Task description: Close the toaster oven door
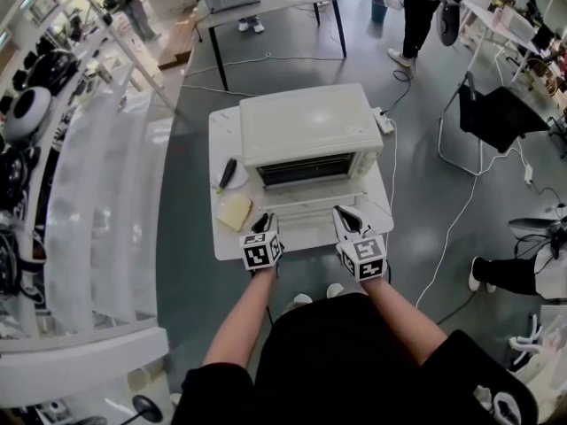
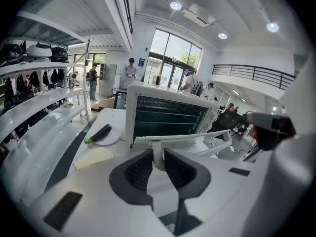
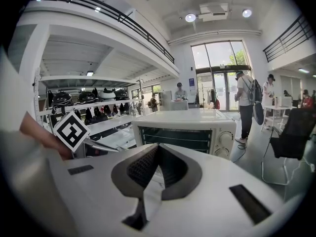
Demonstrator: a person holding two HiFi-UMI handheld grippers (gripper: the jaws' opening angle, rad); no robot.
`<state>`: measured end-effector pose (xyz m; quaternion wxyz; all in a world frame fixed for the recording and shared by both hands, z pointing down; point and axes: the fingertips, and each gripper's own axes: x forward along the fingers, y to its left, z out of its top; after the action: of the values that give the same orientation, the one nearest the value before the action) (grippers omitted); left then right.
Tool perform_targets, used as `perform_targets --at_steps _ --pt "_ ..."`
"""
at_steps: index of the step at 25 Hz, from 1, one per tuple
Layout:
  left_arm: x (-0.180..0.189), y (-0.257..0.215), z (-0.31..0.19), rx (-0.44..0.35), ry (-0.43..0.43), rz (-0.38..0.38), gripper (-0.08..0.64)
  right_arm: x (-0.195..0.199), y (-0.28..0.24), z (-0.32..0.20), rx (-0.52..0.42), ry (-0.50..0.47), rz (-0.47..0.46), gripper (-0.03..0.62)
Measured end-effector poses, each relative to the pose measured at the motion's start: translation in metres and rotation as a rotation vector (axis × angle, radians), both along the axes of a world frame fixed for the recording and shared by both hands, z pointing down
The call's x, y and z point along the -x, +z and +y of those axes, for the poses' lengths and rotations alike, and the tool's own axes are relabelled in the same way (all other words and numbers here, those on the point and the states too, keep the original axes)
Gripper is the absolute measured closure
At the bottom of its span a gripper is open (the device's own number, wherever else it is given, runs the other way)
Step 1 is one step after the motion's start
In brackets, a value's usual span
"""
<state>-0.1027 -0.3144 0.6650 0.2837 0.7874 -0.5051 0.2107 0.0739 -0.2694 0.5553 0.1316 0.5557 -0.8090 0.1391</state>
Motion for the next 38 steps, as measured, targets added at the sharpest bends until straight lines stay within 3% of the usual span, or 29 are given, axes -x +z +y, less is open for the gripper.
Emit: perform_targets --at_steps 38 --pt "-0.003 -0.050 -0.089 -0.057 -0.100 0.061 0.476 -0.008 -0.010 -0.020 -0.007 0.019 -0.017 0.571"
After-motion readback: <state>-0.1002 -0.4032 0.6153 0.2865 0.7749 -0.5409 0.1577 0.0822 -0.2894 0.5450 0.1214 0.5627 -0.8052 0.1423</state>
